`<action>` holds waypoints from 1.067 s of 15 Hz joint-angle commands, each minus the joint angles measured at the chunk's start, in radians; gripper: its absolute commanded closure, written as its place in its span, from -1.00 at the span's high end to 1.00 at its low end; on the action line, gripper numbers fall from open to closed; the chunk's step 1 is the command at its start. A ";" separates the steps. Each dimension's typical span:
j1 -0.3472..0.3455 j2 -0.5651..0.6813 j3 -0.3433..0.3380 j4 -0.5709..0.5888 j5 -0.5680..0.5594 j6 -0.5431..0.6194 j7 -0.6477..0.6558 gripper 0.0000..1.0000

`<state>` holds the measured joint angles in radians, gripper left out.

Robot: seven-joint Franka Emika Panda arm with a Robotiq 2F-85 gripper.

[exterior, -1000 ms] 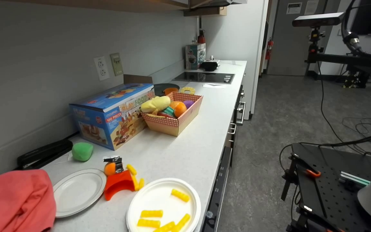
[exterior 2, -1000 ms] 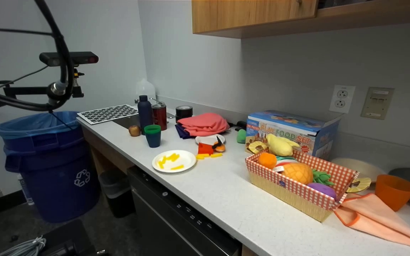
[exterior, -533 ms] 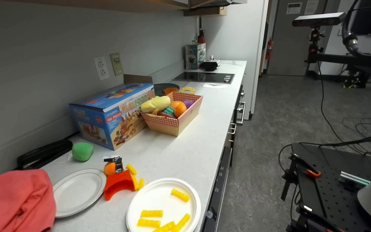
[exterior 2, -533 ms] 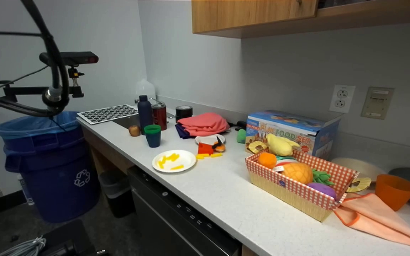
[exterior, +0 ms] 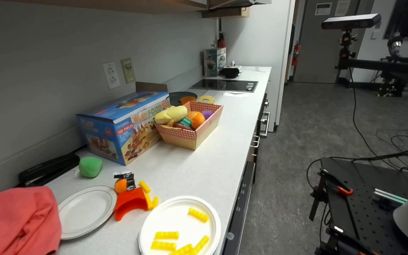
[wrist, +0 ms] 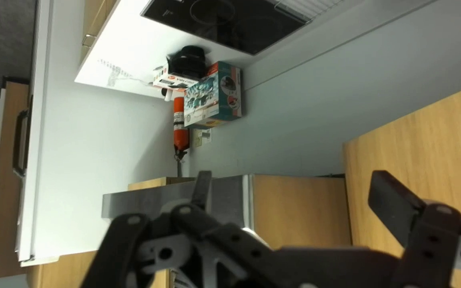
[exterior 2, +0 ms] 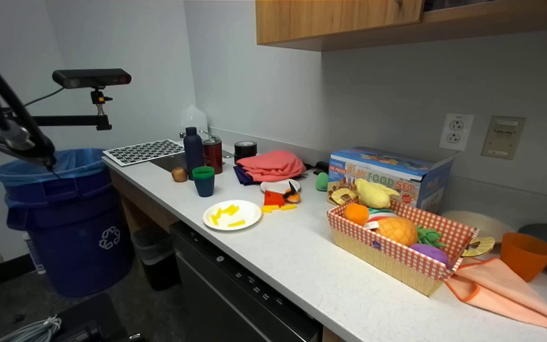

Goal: Open the right door of the top cabinet.

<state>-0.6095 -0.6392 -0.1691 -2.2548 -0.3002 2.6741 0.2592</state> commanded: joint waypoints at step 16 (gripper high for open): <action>0.515 -0.086 0.001 0.087 0.291 -0.455 -0.289 1.00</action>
<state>-0.1445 -0.7357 -0.1543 -2.2196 -0.0522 2.2600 0.0376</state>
